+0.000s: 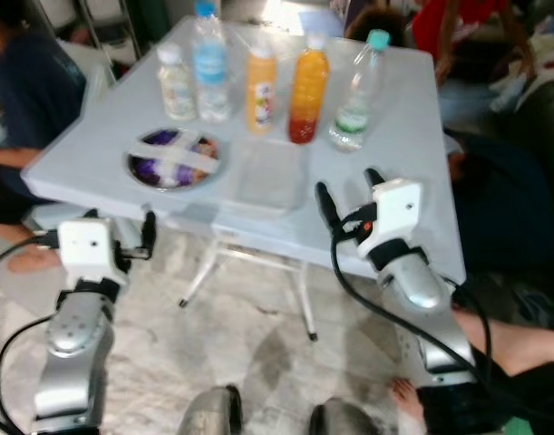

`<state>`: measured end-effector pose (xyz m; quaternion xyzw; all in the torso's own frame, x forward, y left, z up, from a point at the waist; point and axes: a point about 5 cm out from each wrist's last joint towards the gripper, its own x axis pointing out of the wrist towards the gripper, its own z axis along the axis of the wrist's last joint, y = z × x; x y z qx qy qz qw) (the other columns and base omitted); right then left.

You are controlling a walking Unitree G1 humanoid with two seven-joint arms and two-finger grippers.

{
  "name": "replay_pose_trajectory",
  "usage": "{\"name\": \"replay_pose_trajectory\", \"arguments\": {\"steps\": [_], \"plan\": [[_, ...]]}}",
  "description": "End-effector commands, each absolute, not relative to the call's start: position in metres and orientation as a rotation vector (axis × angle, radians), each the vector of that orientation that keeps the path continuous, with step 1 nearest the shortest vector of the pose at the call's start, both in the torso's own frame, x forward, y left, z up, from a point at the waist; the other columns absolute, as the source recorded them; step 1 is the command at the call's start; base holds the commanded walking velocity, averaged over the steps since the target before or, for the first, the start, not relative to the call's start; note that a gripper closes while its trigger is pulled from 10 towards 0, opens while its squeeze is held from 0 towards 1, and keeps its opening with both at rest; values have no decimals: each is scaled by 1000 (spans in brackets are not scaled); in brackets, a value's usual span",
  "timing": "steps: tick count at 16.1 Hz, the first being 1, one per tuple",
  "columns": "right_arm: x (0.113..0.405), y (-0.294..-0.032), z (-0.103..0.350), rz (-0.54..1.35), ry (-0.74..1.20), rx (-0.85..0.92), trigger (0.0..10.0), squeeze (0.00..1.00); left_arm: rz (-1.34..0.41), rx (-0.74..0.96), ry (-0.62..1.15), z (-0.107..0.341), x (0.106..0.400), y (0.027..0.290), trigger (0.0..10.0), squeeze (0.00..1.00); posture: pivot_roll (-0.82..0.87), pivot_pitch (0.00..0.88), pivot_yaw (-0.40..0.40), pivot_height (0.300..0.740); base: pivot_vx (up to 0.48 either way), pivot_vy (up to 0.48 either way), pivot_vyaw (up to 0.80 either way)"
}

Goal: Restocking fridge

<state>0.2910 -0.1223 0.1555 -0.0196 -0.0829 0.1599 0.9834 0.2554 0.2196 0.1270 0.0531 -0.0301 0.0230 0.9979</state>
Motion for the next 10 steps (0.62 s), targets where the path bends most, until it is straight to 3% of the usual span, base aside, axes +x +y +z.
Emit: {"name": "replay_pose_trajectory", "arguments": {"steps": [1,4,10], "plan": [[292,-129,156,308,-160,-36,10000,0,36,100,-52,126,253,218,10000,0,19,150,-1,740,0,450,0],[294,-130,158,300,-161,-20,10000,0,38,105,-36,125,249,218,10000,0,25,152,4,740,0,356,0],[307,-139,153,199,-91,99,10000,0,-115,167,-46,141,249,206,10000,0,33,168,-10,740,0,0,0]]}}
